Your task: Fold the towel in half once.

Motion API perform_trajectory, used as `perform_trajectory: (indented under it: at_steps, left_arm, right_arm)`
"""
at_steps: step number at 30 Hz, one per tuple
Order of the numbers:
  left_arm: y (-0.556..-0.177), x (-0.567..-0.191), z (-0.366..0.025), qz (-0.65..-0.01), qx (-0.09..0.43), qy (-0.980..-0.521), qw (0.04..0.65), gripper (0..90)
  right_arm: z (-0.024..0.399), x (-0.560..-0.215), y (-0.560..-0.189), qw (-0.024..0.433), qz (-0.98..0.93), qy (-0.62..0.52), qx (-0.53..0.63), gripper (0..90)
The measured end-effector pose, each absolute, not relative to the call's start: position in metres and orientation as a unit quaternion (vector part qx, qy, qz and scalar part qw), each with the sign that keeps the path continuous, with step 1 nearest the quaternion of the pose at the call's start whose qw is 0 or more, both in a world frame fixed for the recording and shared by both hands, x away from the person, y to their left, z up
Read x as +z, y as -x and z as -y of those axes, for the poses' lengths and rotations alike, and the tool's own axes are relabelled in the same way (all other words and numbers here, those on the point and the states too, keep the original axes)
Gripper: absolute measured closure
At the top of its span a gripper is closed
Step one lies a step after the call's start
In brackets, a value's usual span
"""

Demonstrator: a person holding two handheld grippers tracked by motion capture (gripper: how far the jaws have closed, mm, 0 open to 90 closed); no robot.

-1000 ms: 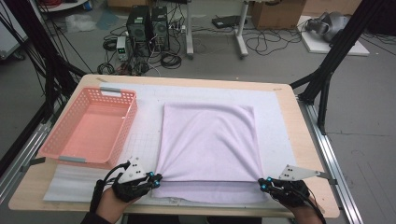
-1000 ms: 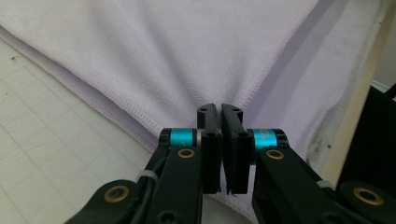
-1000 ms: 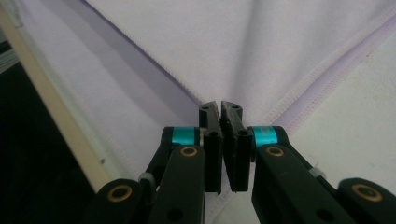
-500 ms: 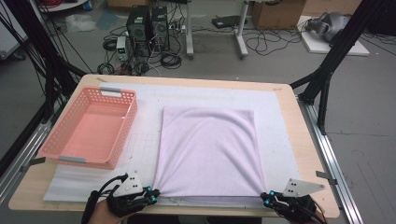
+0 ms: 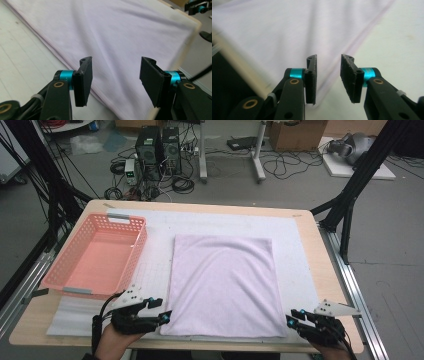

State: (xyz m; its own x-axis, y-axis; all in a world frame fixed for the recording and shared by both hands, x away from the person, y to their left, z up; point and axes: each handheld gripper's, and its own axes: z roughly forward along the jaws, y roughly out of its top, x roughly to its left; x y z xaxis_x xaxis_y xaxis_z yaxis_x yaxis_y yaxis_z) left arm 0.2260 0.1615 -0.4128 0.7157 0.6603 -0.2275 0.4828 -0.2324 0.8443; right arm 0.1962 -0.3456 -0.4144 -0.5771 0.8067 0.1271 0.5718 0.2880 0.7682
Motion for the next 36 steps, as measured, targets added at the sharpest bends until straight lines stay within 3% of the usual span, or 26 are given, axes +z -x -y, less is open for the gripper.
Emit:
perform_trajectory:
  at_steps: [4,11,14,18,25,27,28,30,33,36]
  left_arm:
    - [-0.248,-0.414,-0.154,-0.386,0.108,-0.767,0.502,44.5]
    - [-0.276,-0.423,-0.146,-0.412,0.121,-0.759,0.489,44.7]
    - [-0.287,-0.43,-0.145,-0.429,0.121,-0.749,0.491,44.7]
    - [-0.289,-0.432,-0.143,-0.434,0.123,-0.748,0.487,44.6]
    - [-0.296,-0.44,-0.141,-0.452,0.135,-0.754,0.457,44.0]
    - [-0.299,-0.442,-0.139,-0.456,0.136,-0.757,0.448,43.7]
    - [-0.3,-0.443,-0.138,-0.456,0.139,-0.759,0.444,43.8]
    - [-0.301,-0.446,-0.134,-0.454,0.145,-0.767,0.429,45.1]
    - [-0.299,-0.449,-0.13,-0.439,0.167,-0.783,0.408,57.4]
    - [-0.298,-0.448,-0.129,-0.429,0.166,-0.788,0.408,82.8]
  right_arm:
    - [0.34,-0.424,-0.224,0.164,-0.773,-0.469,0.394,69.8]
    - [0.319,-0.442,-0.262,0.156,-0.78,-0.48,0.37,71.4]
    - [0.315,-0.443,-0.265,0.161,-0.782,-0.482,0.361,84.9]
    - [0.315,-0.44,-0.261,0.173,-0.788,-0.476,0.351,87.0]
    - [0.318,-0.436,-0.257,0.192,-0.788,-0.493,0.313,86.7]
    - [0.317,-0.434,-0.257,0.193,-0.783,-0.497,0.318,81.0]
    - [0.318,-0.432,-0.258,0.196,-0.78,-0.496,0.327,72.1]
    - [0.323,-0.429,-0.26,0.203,-0.766,-0.499,0.35,67.6]
    - [0.329,-0.429,-0.271,0.204,-0.753,-0.503,0.371,65.7]
    - [0.327,-0.433,-0.293,0.199,-0.746,-0.513,0.375,66.1]
